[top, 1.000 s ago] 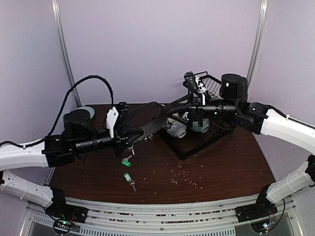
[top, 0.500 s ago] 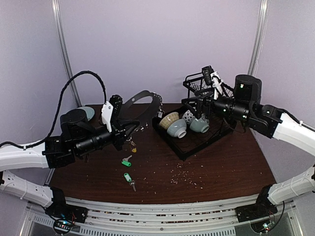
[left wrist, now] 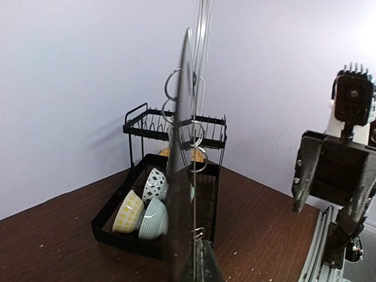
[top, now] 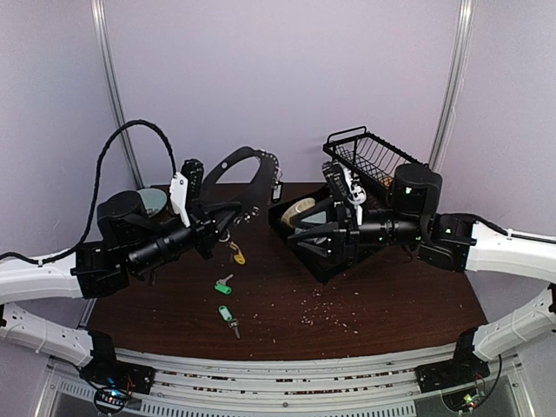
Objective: Put the keys on the keyring
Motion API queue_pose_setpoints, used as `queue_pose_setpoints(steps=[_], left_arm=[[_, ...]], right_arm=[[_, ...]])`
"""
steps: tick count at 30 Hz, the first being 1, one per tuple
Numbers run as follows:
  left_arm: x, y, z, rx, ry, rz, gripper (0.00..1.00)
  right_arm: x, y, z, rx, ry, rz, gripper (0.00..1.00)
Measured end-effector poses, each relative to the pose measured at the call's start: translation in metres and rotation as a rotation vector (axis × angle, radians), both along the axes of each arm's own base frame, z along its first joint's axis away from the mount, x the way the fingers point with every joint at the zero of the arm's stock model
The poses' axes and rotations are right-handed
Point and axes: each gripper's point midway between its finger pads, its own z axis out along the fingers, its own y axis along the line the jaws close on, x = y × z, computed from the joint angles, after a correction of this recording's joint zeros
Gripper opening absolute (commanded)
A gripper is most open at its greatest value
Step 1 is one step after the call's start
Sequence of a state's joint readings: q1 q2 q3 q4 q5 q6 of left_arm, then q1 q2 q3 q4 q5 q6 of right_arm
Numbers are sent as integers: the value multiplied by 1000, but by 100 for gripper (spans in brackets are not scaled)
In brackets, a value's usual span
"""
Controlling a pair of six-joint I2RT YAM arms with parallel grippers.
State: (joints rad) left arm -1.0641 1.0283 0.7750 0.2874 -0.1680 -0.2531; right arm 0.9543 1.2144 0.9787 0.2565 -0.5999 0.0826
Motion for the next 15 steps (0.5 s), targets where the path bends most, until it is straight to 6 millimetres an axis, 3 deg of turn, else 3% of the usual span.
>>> queue_pose_setpoints(steps=[8,15], left_arm=[[-15,-9,10,-17,-40,-81,0],[-21,-11,15,-9,-82,-115,0]], right_arm=[[28,24,-5,61,-13,-72,31],[39,34,-3,80,-45,-92,21]])
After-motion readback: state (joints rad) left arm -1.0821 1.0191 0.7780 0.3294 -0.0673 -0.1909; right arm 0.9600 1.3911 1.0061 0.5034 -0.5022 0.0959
